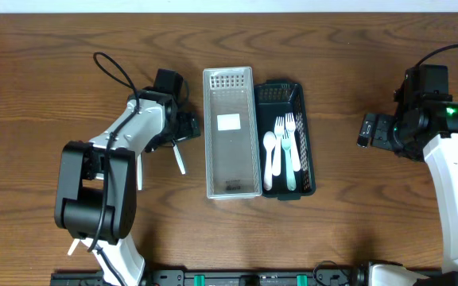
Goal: Pack container
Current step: 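Retract the right arm and grasp a white spoon with the left gripper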
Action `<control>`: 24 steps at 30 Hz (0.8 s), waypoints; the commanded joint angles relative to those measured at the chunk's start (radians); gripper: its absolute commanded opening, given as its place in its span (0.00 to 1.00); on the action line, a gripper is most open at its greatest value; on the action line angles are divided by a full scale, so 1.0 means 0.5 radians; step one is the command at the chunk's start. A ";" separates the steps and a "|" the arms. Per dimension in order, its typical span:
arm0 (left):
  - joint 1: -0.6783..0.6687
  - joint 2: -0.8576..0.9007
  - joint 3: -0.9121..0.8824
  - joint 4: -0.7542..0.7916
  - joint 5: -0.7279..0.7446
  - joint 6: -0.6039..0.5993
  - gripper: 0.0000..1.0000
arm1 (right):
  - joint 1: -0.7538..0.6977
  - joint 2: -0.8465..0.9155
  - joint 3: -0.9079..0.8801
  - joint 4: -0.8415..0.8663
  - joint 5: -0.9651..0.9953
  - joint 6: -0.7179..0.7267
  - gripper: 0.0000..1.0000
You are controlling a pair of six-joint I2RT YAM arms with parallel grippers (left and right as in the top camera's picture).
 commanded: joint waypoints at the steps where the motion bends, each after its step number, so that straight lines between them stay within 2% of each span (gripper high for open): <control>1: 0.007 0.047 -0.017 -0.017 0.043 -0.025 0.98 | -0.018 -0.005 -0.005 0.004 -0.008 -0.015 0.99; 11: 0.007 0.047 -0.069 -0.018 0.043 -0.024 0.99 | -0.018 -0.005 -0.005 -0.002 -0.008 -0.014 0.99; 16: 0.007 0.047 -0.069 -0.032 0.043 -0.024 0.77 | -0.018 -0.005 -0.005 -0.002 -0.008 -0.015 0.99; 22: 0.007 0.047 -0.069 -0.032 0.043 -0.024 0.43 | -0.018 -0.005 -0.005 -0.011 -0.008 -0.015 0.99; 24: 0.007 0.047 -0.069 -0.032 0.043 -0.024 0.38 | -0.018 -0.005 -0.005 -0.011 -0.008 -0.015 0.99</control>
